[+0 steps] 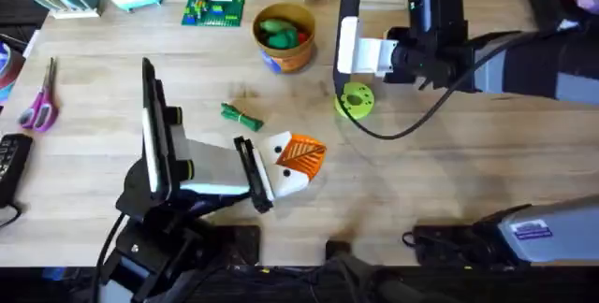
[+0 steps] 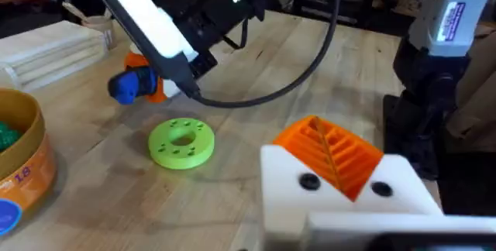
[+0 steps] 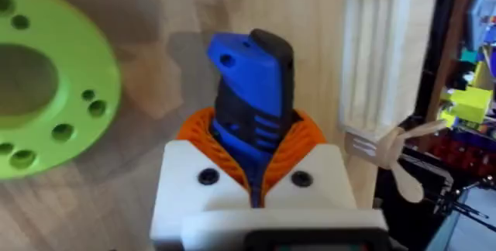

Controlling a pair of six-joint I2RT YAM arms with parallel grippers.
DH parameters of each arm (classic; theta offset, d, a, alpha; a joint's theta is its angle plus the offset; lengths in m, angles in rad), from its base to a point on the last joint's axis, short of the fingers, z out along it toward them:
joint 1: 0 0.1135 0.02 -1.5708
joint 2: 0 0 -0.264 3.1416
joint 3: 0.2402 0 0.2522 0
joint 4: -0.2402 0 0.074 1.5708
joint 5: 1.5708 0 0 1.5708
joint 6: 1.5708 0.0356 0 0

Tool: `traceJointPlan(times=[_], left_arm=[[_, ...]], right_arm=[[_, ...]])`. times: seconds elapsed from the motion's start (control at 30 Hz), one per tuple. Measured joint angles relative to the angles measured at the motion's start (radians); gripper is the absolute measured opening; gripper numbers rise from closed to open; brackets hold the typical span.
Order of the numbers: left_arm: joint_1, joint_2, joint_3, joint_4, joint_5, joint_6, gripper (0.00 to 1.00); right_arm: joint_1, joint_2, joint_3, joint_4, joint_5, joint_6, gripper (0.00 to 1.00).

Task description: Pick up the gripper from the table and insert it into the empty holder that is missing its gripper. Then pick up a screw, insert it into the mounting hole, and use the screwdriver to tighten it. Finally, clean up the table by picking up the vegetable and placing it into the bucket.

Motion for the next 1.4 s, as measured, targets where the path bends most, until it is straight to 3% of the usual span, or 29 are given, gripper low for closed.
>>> traceJointPlan(times=[0.07,0.13,0.27,0.3,0.33,0.67,0.7,0.87,0.9,1.07,1.27,1.4], left_arm=[[0.000,0.000,0.000,0.000,0.000,0.000,0.005],[0.000,0.000,0.000,0.000,0.000,0.000,0.005],[0.000,0.000,0.000,0.000,0.000,0.000,0.005],[0.000,0.000,0.000,0.000,0.000,0.000,0.005],[0.000,0.000,0.000,0.000,0.000,0.000,0.005],[0.000,0.000,0.000,0.000,0.000,0.001,0.017],[0.000,0.000,0.000,0.000,0.000,0.005,0.114],[0.000,0.000,0.000,0.000,0.000,0.003,0.907],[0.000,0.000,0.000,0.000,0.000,0.002,0.969],[0.000,0.000,0.000,0.000,0.000,0.003,0.992],[0.000,0.000,0.000,0.006,-0.011,0.022,0.992],[0.000,0.000,0.022,-0.030,-0.107,0.006,0.992]], right_arm=[[0.000,0.003,0.001,-0.063,0.000,-0.012,0.032],[0.001,0.003,0.002,-0.106,0.000,-0.016,0.195],[0.001,0.002,0.022,-0.108,0.005,-0.003,0.754],[0.001,0.001,0.027,-0.103,0.008,-0.001,0.869],[0.000,-0.001,0.033,-0.105,0.008,0.009,0.900],[0.003,-0.040,0.075,-0.131,0.005,0.265,0.913],[0.003,-0.057,0.088,-0.131,0.004,0.296,0.913],[0.003,-0.171,0.157,-0.126,0.004,0.488,0.913],[0.003,-0.198,0.168,-0.123,0.004,0.537,0.913],[0.007,-0.294,0.177,-0.142,0.001,0.740,0.912],[0.038,-0.324,0.177,-0.182,0.000,0.853,0.913],[0.071,-0.324,0.177,-0.197,0.000,0.876,0.913]])
